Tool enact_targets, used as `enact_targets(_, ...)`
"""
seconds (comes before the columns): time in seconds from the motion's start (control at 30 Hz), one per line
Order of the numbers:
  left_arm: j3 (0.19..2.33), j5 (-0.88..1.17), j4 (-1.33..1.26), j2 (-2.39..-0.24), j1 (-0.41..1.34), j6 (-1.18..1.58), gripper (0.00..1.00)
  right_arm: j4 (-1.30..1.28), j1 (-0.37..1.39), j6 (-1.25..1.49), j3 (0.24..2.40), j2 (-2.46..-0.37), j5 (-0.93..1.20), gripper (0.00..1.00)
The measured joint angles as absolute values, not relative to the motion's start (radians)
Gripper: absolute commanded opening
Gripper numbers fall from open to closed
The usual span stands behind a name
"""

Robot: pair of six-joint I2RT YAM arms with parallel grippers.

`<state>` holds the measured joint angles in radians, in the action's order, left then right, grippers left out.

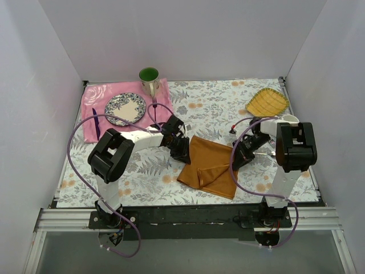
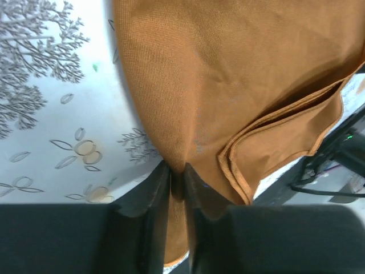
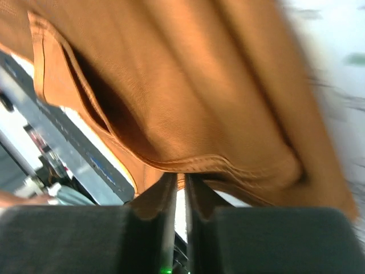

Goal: Fold the napkin into a case and place the utensils inside
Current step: Fold the rectangle-folded napkin at the center of the board.

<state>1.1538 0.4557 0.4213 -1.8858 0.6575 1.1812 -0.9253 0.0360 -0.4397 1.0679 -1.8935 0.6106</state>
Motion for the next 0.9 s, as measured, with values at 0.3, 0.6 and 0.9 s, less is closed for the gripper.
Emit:
enact_targets(0.3,1.283,0.423,0.522,-1.972,0.580,1.004,0.00,-1.074,0.030,-0.591,1.116,-1.844,0.672,0.51)
enact_targets(0.6,1.597,0.442,0.635,-2.146,0.519,0.577,0.62,-1.122,-0.065,-0.628,1.270,-1.845,0.743,0.58)
enact_targets(0.9,1.560,0.550,0.644,-2.071,0.434,0.438,0.89,-0.981,-0.056,-0.490,1.532,-2.001,0.719,0.59)
